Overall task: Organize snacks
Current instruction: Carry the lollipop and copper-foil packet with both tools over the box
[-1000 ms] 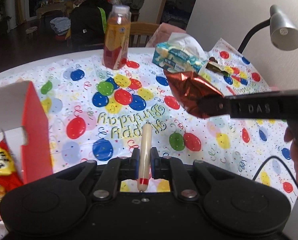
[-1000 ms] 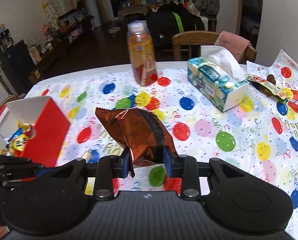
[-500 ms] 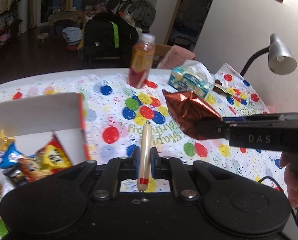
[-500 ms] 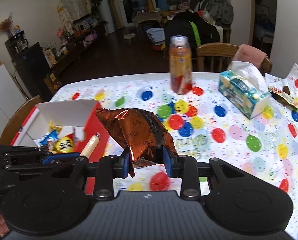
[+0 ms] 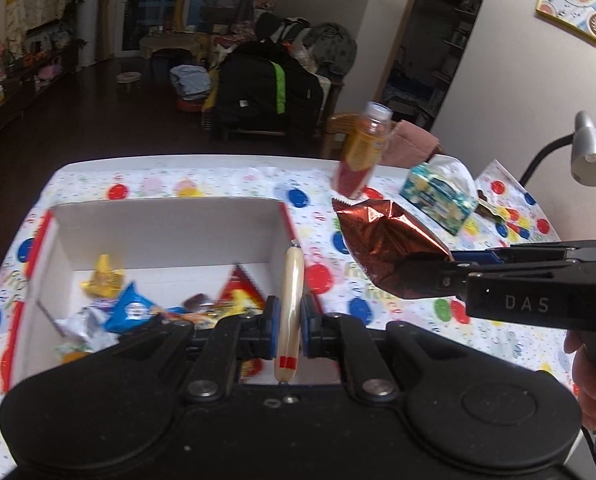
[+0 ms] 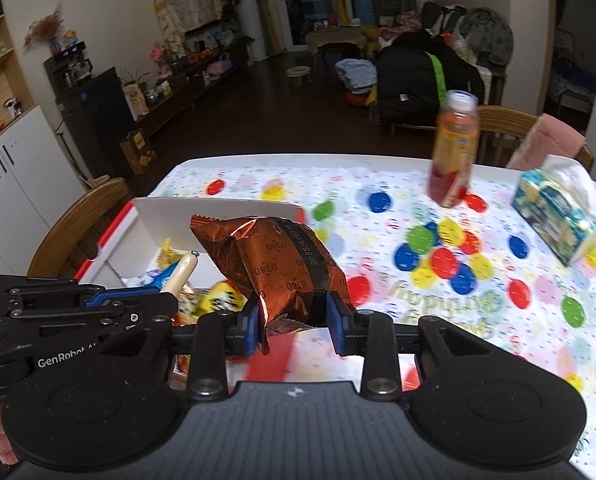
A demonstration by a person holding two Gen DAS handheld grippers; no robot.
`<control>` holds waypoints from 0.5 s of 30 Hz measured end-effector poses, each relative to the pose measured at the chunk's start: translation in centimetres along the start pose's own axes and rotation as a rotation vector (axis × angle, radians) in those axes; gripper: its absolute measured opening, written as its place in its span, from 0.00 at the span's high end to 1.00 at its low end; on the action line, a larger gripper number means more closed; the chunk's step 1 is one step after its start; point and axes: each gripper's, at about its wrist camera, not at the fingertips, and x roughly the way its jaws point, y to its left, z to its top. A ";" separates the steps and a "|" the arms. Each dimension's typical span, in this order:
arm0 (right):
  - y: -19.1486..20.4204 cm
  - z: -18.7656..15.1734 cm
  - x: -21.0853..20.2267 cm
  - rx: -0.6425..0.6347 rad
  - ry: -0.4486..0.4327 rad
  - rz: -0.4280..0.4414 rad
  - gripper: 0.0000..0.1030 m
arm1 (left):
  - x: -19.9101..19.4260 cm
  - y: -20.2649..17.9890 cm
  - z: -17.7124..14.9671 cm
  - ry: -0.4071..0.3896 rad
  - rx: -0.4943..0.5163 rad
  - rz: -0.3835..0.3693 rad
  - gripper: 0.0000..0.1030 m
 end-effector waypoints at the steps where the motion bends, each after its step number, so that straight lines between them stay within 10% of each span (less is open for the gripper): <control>1: 0.5 0.2 0.3 -0.002 0.004 0.008 0.68 | -0.1 0.6 0.0 -0.001 -0.003 0.005 0.92; 15: 7.1 3.2 7.4 -0.102 0.055 0.000 0.68 | 0.2 8.8 0.8 -0.001 -0.050 0.135 0.92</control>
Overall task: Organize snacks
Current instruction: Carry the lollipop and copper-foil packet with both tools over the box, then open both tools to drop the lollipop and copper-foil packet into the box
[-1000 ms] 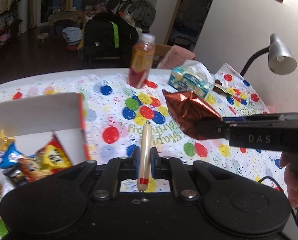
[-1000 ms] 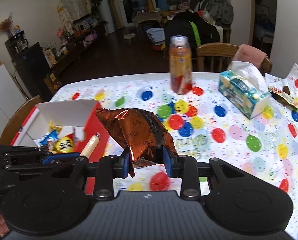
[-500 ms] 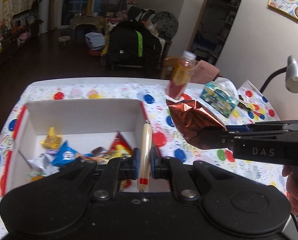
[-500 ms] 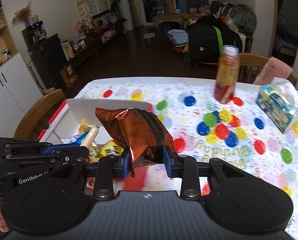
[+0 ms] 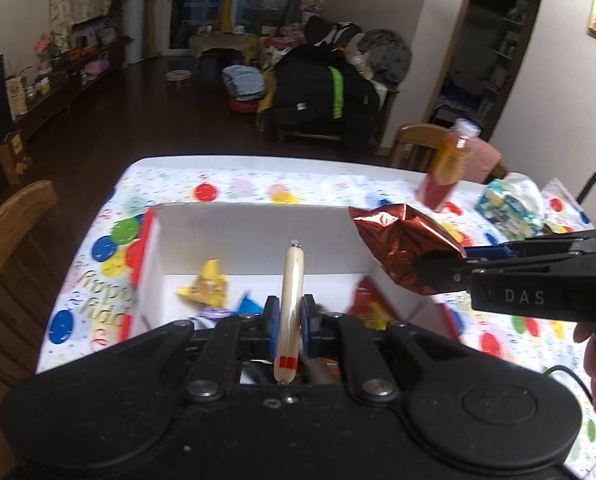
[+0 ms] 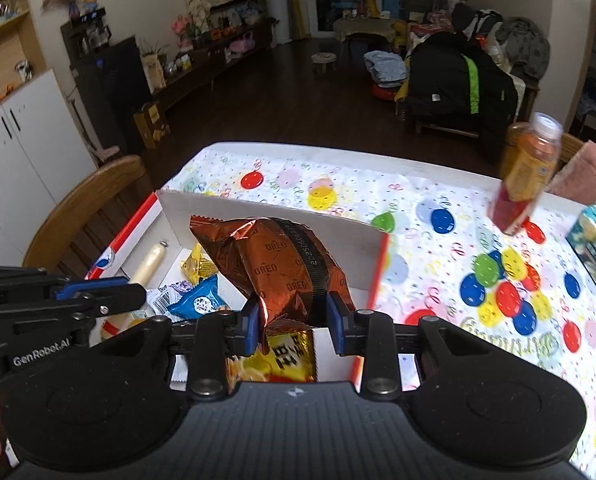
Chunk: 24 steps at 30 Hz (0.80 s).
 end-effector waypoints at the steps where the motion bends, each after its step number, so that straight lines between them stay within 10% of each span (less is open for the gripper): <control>1: 0.4 0.3 0.7 -0.008 0.005 -0.007 0.68 | 0.4 0.5 0.1 0.007 -0.002 0.011 0.92; 24: 4.2 1.9 10.0 -0.129 0.147 -0.026 0.67 | 8.3 3.3 0.4 0.145 0.020 0.095 0.92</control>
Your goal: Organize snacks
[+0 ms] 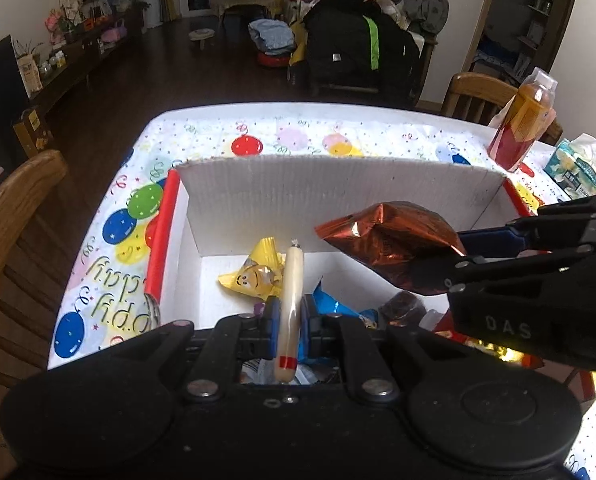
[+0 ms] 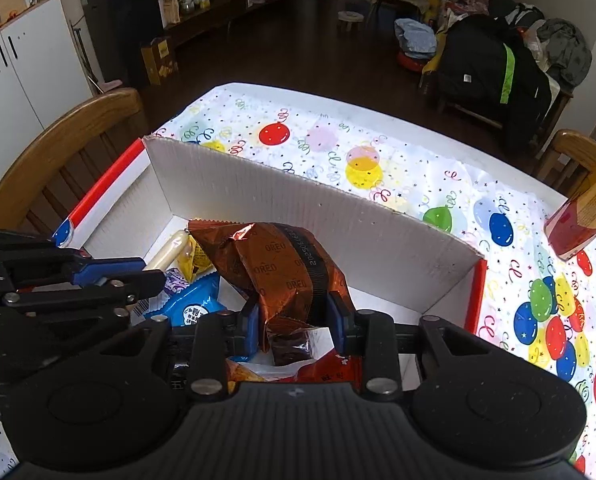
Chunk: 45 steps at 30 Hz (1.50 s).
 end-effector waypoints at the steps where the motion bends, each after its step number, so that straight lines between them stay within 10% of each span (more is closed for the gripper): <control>1: 0.0 0.0 0.0 0.002 -0.001 -0.002 0.67 | 0.2 0.0 0.0 0.007 -0.002 -0.005 0.92; 18: -1.3 -0.1 -1.8 0.075 -0.036 0.044 0.63 | 0.8 0.1 -0.3 0.049 -0.027 -0.025 0.75; 22: -1.6 -0.3 -3.5 0.086 -0.070 0.060 0.53 | -0.3 -0.1 -0.5 0.016 -0.025 -0.027 0.52; 45: -3.2 -6.0 -13.1 0.145 -0.262 0.150 0.27 | -9.8 -1.5 -2.4 -0.179 0.018 -0.060 0.19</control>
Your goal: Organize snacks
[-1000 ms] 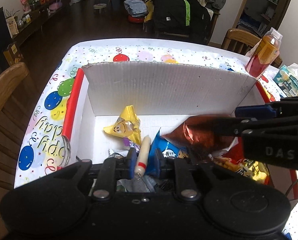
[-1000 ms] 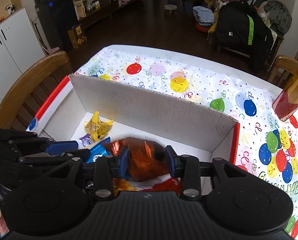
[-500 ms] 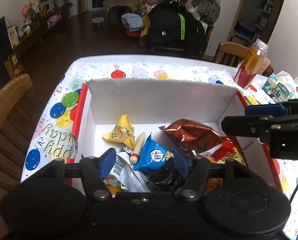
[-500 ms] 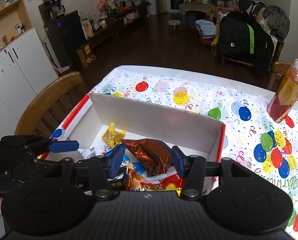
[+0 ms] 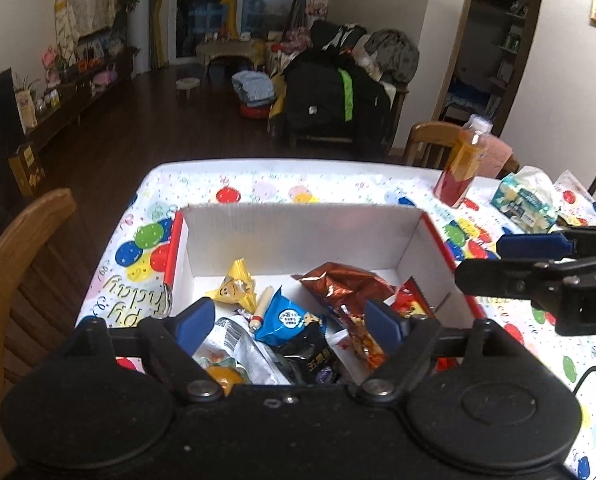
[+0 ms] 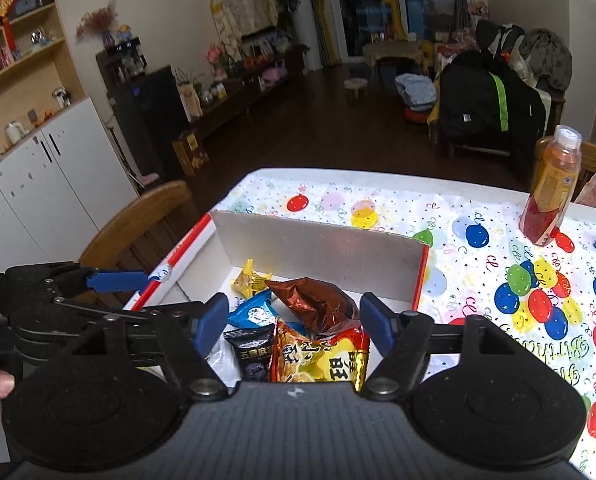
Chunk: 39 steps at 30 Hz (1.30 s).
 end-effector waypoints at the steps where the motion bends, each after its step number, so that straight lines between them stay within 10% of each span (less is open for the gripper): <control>1: 0.0 -0.2 -0.4 0.003 -0.011 0.002 0.26 | -0.4 -0.1 0.0 -0.010 0.005 0.003 0.16; 16: 0.1 -3.0 -5.1 0.029 -0.124 0.004 0.17 | -5.7 -1.1 -0.8 -0.083 -0.007 0.002 0.01; 21: 0.3 -3.8 -6.4 0.029 -0.170 -0.003 0.00 | -6.5 -1.6 -1.3 -0.077 -0.010 0.017 0.00; 39: 0.6 -6.4 -8.4 0.029 -0.195 -0.028 0.00 | -8.7 -2.2 -2.9 -0.097 -0.030 0.050 0.00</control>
